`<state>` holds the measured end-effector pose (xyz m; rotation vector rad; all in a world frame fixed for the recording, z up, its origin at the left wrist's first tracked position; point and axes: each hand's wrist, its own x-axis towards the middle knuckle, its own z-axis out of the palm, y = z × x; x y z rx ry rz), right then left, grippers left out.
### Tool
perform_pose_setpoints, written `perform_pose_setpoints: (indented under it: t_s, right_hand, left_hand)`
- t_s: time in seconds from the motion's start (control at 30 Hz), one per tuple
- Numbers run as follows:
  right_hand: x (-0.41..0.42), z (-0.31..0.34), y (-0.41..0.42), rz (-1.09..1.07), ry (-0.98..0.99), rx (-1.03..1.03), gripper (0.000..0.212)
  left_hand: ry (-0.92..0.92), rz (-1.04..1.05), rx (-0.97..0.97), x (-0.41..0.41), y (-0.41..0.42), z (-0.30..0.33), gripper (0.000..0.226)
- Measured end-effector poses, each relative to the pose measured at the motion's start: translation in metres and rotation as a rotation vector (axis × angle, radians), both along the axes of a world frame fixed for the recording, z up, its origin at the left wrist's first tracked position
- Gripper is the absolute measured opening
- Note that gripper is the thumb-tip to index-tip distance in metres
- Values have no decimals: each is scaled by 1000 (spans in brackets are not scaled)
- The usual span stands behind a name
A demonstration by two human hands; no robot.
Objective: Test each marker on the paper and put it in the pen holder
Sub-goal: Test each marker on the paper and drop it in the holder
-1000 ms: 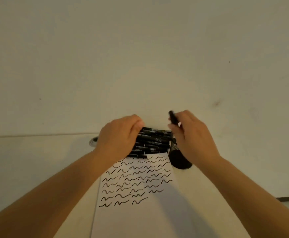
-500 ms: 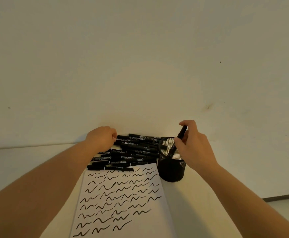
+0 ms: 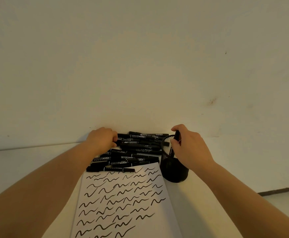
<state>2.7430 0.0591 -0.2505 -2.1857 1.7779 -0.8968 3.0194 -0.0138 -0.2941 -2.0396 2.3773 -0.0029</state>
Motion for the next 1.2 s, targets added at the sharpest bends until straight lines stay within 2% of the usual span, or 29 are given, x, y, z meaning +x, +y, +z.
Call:
perform_pose_setpoints:
  t_s: [0.13, 0.27, 0.53, 0.6, 0.73, 0.77, 0.87, 0.93, 1.07, 1.13, 1.2]
  right_hand:
    - [0, 2, -1, -33, 12, -29, 34]
    - [-2, 2, -1, -62, 36, -60, 32]
    - [0, 11, 14, -157, 224, -155, 28]
    - [8, 16, 24, -131, 205, -227, 24]
    - [32, 23, 53, 26, 30, -355, 13]
    - [39, 23, 61, 55, -38, -299, 12]
    - [58, 20, 85, 95, -339, 75, 13]
    - [69, 13, 101, 128, -519, 249, 17]
    - [84, -4, 130, 162, -811, 372, 24]
    - [87, -14, 143, 146, -936, 412, 27]
    - [92, -24, 152, 89, -978, 451, 29]
  left_hand:
    - [-33, -3, 37, 0, 1, -1, 28]
    - [-45, -31, -24, 5, 7, 6, 28]
    - [46, 36, -191, 14, 40, 29, 22]
    - [114, 43, -240, 12, 57, 33, 21]
    - [313, 48, -230, 4, 98, 44, 20]
    - [379, 54, -209, 1, 109, 46, 19]
    - [548, 23, -149, -8, 146, 52, 19]
    - [609, -31, -120, -15, 172, 52, 15]
    - [606, -111, -85, -27, 219, 49, 4]
    - [538, -143, -84, -31, 235, 43, 15]
    - [459, -139, -123, -34, 247, 36, 24]
